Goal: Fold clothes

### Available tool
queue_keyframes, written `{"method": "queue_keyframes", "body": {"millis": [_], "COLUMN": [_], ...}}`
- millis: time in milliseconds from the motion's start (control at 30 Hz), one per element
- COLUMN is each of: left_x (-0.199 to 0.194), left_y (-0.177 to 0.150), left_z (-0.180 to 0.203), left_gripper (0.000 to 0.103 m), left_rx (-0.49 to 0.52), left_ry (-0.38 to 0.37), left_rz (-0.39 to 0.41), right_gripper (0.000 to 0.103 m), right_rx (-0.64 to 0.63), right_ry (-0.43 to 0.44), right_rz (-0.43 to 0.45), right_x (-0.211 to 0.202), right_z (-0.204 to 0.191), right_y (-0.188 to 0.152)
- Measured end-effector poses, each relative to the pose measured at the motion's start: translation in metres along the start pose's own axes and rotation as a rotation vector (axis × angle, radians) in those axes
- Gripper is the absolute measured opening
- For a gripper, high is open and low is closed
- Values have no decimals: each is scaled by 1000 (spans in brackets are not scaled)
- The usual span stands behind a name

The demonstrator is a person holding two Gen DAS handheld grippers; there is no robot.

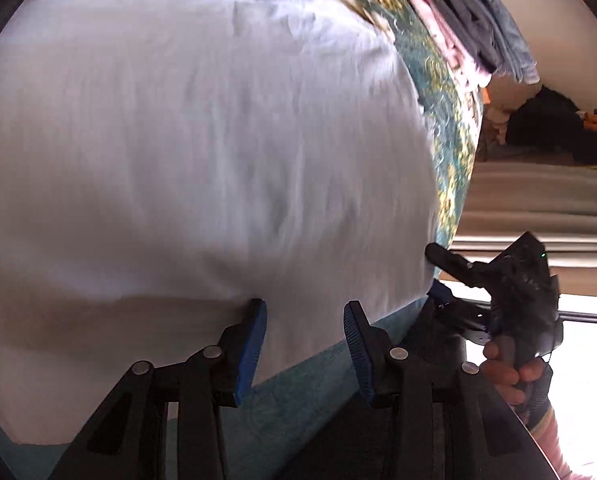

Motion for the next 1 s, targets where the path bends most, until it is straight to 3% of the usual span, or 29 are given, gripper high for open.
{"method": "queue_keyframes", "body": {"millis": [233, 367, 567, 733, 800, 833, 1000], "left_x": [2, 8, 8, 7, 8, 8, 10], "left_y": [-3, -8, -11, -14, -14, -14, -14], "left_z": [-5, 0, 1, -4, -5, -5, -7], "left_gripper": [44, 44, 44, 44, 44, 44, 44], "left_rx": [-72, -66, -64, -74, -75, -76, -78], "left_ry": [-52, -33, -32, -66, -76, -81, -107], "left_rz": [-10, -23, -21, -12, -12, -13, -14], "right_gripper": [37, 37, 37, 37, 29, 14, 8], "right_rx": [7, 15, -9, -19, -53, -71, -161], "right_ry": [36, 97, 9, 10, -13, -39, -128], "right_rz": [3, -7, -1, 32, 20, 22, 82], "right_x": [4, -2, 5, 4, 9, 11, 3], "right_z": [1, 2, -2, -9, -17, -21, -51], "right_y": [-6, -16, -7, 2, -1, -3, -8]}}
Point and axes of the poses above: each gripper's, at about its wrist camera, not at the fingertips, and x roughly the way its jaws point, z to its right, y to its top, the point moved 4 cm from there along x, roughly the way its jaws point, and after that the axes turned 14 degrees about -z, right-handed, at the moved point
